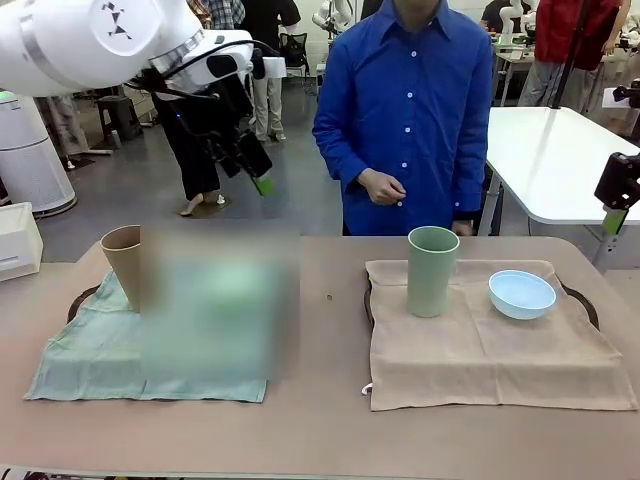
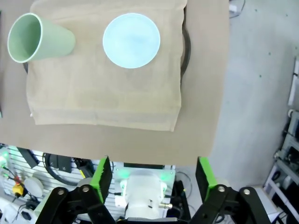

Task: Set up a tray with a mat and arrange the tableware.
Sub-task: Place the Picnic Bowl and Reusable plastic cup back onto the Handle tray in front of the human's position.

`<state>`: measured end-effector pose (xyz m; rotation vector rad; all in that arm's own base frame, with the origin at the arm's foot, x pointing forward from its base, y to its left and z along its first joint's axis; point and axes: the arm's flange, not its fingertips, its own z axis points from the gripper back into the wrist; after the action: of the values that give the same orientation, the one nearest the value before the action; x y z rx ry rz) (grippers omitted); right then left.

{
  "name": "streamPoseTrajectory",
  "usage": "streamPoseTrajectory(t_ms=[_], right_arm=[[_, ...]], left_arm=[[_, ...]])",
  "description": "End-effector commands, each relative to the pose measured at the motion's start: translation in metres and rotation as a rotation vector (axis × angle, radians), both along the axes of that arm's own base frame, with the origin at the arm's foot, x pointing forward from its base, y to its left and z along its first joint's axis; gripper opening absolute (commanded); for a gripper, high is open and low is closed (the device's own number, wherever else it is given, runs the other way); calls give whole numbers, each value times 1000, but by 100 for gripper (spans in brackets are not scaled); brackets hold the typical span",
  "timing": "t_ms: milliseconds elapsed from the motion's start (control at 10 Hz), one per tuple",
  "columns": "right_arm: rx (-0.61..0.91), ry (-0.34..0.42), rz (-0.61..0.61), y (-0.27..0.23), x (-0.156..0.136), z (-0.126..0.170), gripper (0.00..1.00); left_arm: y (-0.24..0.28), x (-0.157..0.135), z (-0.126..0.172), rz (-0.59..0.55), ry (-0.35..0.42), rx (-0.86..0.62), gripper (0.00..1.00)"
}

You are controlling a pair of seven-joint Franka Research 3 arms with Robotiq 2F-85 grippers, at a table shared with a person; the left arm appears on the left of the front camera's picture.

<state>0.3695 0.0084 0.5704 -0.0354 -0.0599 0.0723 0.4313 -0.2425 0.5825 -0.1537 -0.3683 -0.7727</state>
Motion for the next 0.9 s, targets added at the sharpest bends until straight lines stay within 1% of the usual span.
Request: streamPoseTrajectory(t_ms=[0, 100, 200, 800], right_arm=[[-10, 37, -35, -1, 16, 0, 100], [-15, 49, -38, -8, 35, -8, 100], [2, 10, -5, -1, 3, -1, 100], [2, 10, -5, -1, 3, -1, 100]], left_arm=[[13, -13, 2, 136, 32, 82, 100], [22, -15, 2, 186, 19, 113, 100], [10, -2, 2, 58, 12, 29, 100], [10, -2, 2, 58, 12, 29, 100]])
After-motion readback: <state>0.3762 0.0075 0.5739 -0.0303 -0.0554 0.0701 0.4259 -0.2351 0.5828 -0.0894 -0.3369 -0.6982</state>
